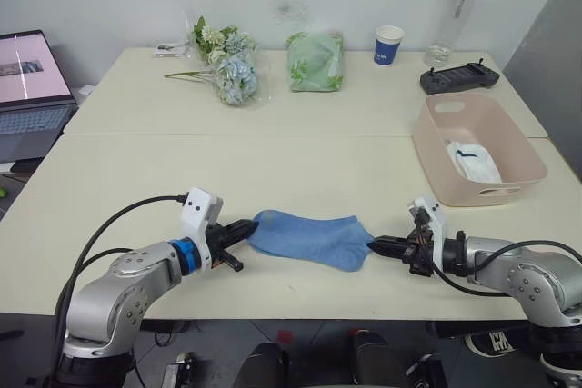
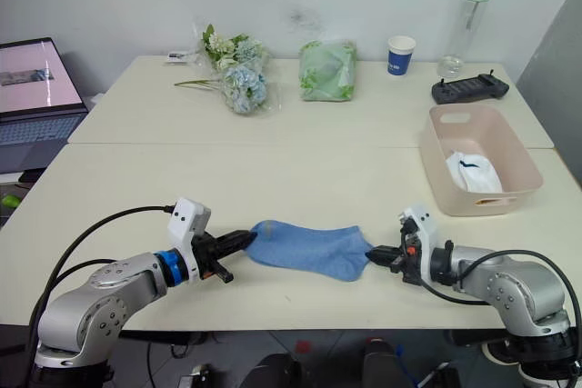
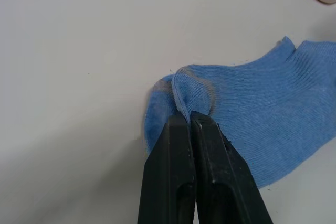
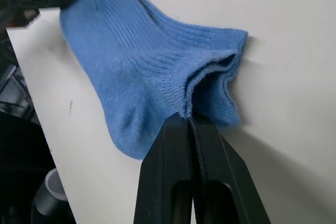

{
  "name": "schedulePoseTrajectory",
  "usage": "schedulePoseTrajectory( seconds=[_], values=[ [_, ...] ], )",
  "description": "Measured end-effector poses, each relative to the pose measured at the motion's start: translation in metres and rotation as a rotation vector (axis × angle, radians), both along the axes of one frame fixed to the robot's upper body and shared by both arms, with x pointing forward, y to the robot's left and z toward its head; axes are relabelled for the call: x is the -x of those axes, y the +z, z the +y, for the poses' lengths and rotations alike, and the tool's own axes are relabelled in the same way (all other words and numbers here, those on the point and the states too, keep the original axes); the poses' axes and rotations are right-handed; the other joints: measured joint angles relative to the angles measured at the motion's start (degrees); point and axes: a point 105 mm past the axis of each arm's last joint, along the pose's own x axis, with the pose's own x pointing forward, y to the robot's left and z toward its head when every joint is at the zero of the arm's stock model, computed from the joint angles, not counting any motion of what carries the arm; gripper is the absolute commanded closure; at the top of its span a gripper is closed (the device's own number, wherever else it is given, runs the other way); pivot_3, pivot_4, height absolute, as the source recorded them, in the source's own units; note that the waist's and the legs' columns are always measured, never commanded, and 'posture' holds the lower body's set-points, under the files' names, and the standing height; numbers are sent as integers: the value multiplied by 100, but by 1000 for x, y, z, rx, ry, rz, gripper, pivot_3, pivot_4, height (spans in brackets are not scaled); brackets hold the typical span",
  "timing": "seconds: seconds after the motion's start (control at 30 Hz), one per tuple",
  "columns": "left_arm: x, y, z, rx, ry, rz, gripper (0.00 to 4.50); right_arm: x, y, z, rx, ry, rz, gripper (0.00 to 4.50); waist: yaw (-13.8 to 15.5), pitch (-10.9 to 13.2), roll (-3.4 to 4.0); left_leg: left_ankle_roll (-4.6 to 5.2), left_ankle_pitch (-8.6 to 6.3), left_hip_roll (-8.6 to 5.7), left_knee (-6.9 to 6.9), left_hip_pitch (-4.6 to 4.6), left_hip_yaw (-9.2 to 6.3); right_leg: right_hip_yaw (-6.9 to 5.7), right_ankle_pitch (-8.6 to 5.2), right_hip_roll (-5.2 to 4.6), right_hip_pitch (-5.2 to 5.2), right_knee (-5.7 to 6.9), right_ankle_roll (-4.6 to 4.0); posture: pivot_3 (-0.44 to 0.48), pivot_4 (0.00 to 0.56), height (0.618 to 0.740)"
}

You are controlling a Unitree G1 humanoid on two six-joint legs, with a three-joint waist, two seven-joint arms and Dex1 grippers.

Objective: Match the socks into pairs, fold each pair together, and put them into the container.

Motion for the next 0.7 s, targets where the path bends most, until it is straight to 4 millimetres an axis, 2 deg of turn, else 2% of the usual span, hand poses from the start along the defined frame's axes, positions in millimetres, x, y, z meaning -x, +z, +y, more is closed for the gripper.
schedulePoseTrajectory(
  seconds=[0.23,0.37,0.53,0.7],
  values=[
    [1,2,-1,13,8,-28,4481,-9,1,2,17,10,-31,4500,-8,0,0,0,0,1,0,0,1,2,0,0,-1,0,0,0,150,740],
    [7,-7,2,6,20,-6,4481,-12,1,1,28,8,-48,4500,0,0,0,0,0,0,-1,-1,-1,0,0,0,-1,-2,0,0,150,740],
    [9,-9,3,8,25,-2,4481,-20,6,1,24,-4,-79,4500,0,0,0,0,0,1,-1,0,-1,0,0,0,-1,-1,0,0,150,740],
    [12,-13,5,6,35,3,4481,-20,1,5,27,7,-67,4500,2,0,0,0,0,1,-1,0,-1,1,0,0,-1,-1,0,0,150,740]
  ],
)
